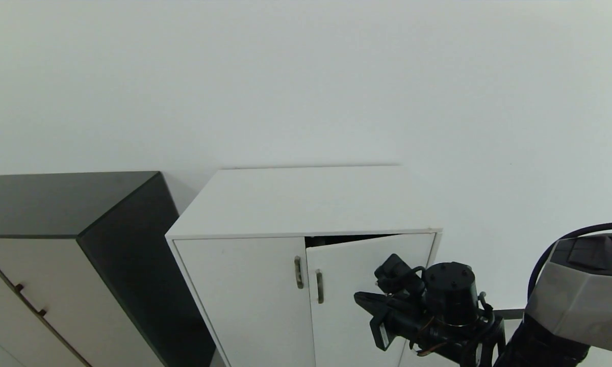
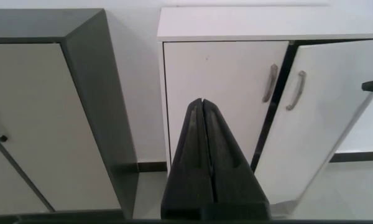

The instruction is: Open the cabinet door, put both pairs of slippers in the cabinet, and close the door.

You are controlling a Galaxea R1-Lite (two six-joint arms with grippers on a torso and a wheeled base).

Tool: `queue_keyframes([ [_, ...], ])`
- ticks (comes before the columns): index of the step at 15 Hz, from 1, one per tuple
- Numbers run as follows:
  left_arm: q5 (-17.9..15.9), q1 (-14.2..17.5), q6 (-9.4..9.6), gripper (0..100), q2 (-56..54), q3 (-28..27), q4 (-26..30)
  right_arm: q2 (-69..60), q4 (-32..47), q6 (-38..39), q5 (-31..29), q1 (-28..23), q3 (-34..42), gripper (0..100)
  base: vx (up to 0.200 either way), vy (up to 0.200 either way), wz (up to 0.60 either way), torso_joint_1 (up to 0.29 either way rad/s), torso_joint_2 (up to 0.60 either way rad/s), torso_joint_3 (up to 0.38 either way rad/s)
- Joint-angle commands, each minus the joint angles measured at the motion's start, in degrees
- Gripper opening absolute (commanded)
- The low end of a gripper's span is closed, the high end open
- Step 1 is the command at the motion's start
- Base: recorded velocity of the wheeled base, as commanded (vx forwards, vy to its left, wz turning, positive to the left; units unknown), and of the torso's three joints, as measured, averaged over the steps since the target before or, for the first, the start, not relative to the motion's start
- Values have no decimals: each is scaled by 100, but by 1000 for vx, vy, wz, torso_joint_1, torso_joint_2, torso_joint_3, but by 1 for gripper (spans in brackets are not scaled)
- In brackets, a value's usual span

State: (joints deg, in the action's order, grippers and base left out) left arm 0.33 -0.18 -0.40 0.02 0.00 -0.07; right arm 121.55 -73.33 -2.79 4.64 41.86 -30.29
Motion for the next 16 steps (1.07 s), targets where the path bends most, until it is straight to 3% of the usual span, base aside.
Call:
queue_keyframes([
  [1, 2, 1, -13, 0, 6, 0, -1, 18, 3, -2, 1, 15, 6, 0, 0, 0, 0, 0, 0, 0],
  [9, 2, 1, -13, 0, -2, 0, -1, 439, -279, 33, -7, -73, -258, 0, 0, 0, 0, 0, 0, 0],
  [16, 2, 1, -4, 0, -2, 0, -1, 668, -270, 42, -7, -512, -671, 0, 0, 0, 0, 0, 0, 0],
])
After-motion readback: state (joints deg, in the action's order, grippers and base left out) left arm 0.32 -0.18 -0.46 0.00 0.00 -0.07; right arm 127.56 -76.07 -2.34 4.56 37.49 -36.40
